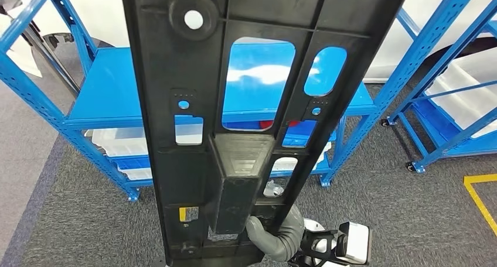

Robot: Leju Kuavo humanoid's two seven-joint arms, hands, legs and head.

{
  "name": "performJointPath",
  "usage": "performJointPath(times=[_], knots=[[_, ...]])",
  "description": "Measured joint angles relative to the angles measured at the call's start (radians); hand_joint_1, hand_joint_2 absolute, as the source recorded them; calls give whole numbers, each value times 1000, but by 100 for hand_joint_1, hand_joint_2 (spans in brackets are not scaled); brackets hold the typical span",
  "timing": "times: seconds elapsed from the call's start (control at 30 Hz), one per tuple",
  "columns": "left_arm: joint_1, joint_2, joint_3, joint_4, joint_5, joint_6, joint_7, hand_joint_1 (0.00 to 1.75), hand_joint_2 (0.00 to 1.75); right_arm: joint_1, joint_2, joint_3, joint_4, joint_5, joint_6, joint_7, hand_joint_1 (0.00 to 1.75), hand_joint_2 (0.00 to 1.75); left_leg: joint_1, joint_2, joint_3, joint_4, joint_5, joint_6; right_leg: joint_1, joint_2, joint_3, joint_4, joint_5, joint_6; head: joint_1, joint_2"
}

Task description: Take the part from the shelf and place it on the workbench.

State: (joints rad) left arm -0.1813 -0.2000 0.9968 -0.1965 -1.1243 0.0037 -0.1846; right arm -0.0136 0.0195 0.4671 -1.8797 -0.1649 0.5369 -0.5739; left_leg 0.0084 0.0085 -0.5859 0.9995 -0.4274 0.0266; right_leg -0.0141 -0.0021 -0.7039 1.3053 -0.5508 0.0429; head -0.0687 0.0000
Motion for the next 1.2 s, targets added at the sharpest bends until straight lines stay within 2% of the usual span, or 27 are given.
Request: performJointPath(times=[0.07,0.13,0.17,0.2,0.27,0.3,0.33,0.37,0.43,0.47,0.5,0.53,0.57,0.6,0.63,0.7,0.73,0.8,0.83,0.87,0.97,1.0,1.03,1.07,1.1,1.13,1.2], knots=[[-1,0,0,0,4,-2,-2,0,175,-2,0,-7,1,-3,2,4,175,175,0,0,-34,8,21,-6,-1,0,88,-86,51,-4,0,0],[-2,-1,0,0,6,-5,-3,0,175,-5,1,-13,1,-6,3,7,175,175,-2,-2,-54,16,38,-15,3,1,196,-233,38,-15,0,0],[-3,-1,0,0,6,-6,-3,0,175,-7,2,-16,1,-9,3,9,175,175,-3,-2,-58,17,46,-21,6,2,226,-281,23,-22,0,0],[-3,-2,0,0,6,-8,-3,0,175,-8,3,-20,1,-12,4,12,175,175,-3,-2,-60,15,56,-27,9,2,236,-306,15,-30,0,0],[-4,-2,0,0,5,-13,0,0,175,-8,7,-27,1,-17,8,20,175,175,-1,-3,-67,14,63,-40,7,1,222,-312,33,-46,0,0],[-3,-2,0,0,4,-14,1,0,175,-8,9,-31,1,-19,11,23,175,175,0,-4,-74,24,46,-44,6,-1,212,-313,45,-54,0,0],[-3,-2,0,0,4,-15,3,0,175,-8,11,-34,1,-20,13,25,175,175,1,-5,-84,41,19,-47,3,-3,202,-315,56,-61,0,0],[-2,-2,0,0,3,-15,3,0,175,-8,14,-36,1,-20,16,27,175,175,2,-5,-95,77,-25,-49,4,-4,190,-315,66,-66,0,0],[-3,-2,0,0,3,-15,4,0,175,-6,17,-40,1,-21,19,27,175,175,3,-5,-120,187,-115,-53,6,-5,163,-314,87,-71,0,0],[-3,-2,0,0,3,-15,4,0,175,-4,17,-42,1,-21,21,27,175,175,3,-5,-129,249,-146,-55,8,-5,146,-312,100,-71,0,0],[-3,-2,0,0,3,-15,4,0,175,-3,17,-43,2,-21,23,28,175,175,3,-5,-129,294,-151,-56,9,-6,129,-310,112,-71,0,0],[-3,-2,0,0,3,-15,4,0,175,-1,17,-46,3,-21,25,29,175,175,3,-5,-115,309,-132,-56,10,-6,111,-307,124,-70,0,0],[-4,-2,0,0,3,-15,4,0,175,0,17,-47,3,-21,27,29,175,175,3,-5,-86,296,-101,-54,11,-6,93,-304,136,-69,0,0],[-4,-2,0,0,3,-15,4,0,175,1,18,-49,4,-21,29,29,175,175,2,-5,-42,251,-72,-51,11,-6,77,-300,146,-66,0,0],[-6,-2,0,0,3,-15,3,0,175,1,19,-51,4,-21,32,30,175,175,2,-5,14,179,-65,-47,12,-5,63,-296,156,-63,0,0],[-10,-2,0,0,3,-15,2,0,175,1,22,-54,4,-21,35,30,175,175,-3,-7,109,37,-92,-38,14,-6,47,-289,174,-53,0,0],[-12,-2,0,0,3,-15,2,0,175,1,23,-55,4,-21,36,30,175,175,-6,-8,131,-2,-107,-34,13,-7,44,-290,183,-47,0,0],[-12,-3,0,0,3,-16,2,0,175,2,24,-58,4,-20,37,30,175,175,-7,-6,126,-16,-98,-22,11,-8,42,-293,199,-35,0,0],[-12,-4,0,0,3,-15,2,0,175,3,24,-60,5,-20,37,30,175,175,-5,-4,117,-17,-87,-15,9,-6,36,-286,188,-29,0,0],[-12,-5,0,0,2,-15,2,0,175,4,24,-62,5,-20,37,30,175,175,-4,-2,106,-19,-73,-8,8,-4,28,-265,158,-24,0,0],[-14,-6,0,0,1,-16,2,0,175,6,24,-66,6,-20,38,30,175,175,-4,2,59,-18,-32,2,3,-2,-12,-100,5,-12,0,0],[-14,-6,0,0,1,-16,2,0,175,6,24,-66,7,-20,38,30,175,175,-4,2,40,-15,-19,2,2,-2,-19,-41,-17,-9,0,0],[-13,-6,0,0,0,-16,3,0,175,7,24,-67,7,-20,39,30,175,175,-5,3,20,-11,-7,0,1,-2,-13,-7,-13,-8,0,0],[-13,-6,0,0,-1,-17,4,0,175,9,24,-68,7,-20,40,30,175,175,-5,3,1,-6,4,-2,0,-2,8,-5,12,-7,0,0],[-13,-6,0,0,-3,-17,5,0,175,10,24,-69,7,-20,41,30,175,175,-5,3,-18,0,13,-4,0,-2,46,-39,41,-9,0,0],[-14,-6,0,0,-4,-17,6,0,175,10,24,-71,7,-20,44,29,175,175,-5,2,-33,6,21,-7,1,-2,100,-103,53,-14,0,0],[-14,-6,-1,0,-8,-13,10,0,175,12,25,-76,7,-20,51,28,175,175,-6,1,-52,13,33,-16,6,-2,201,-245,32,-27,0,0]])
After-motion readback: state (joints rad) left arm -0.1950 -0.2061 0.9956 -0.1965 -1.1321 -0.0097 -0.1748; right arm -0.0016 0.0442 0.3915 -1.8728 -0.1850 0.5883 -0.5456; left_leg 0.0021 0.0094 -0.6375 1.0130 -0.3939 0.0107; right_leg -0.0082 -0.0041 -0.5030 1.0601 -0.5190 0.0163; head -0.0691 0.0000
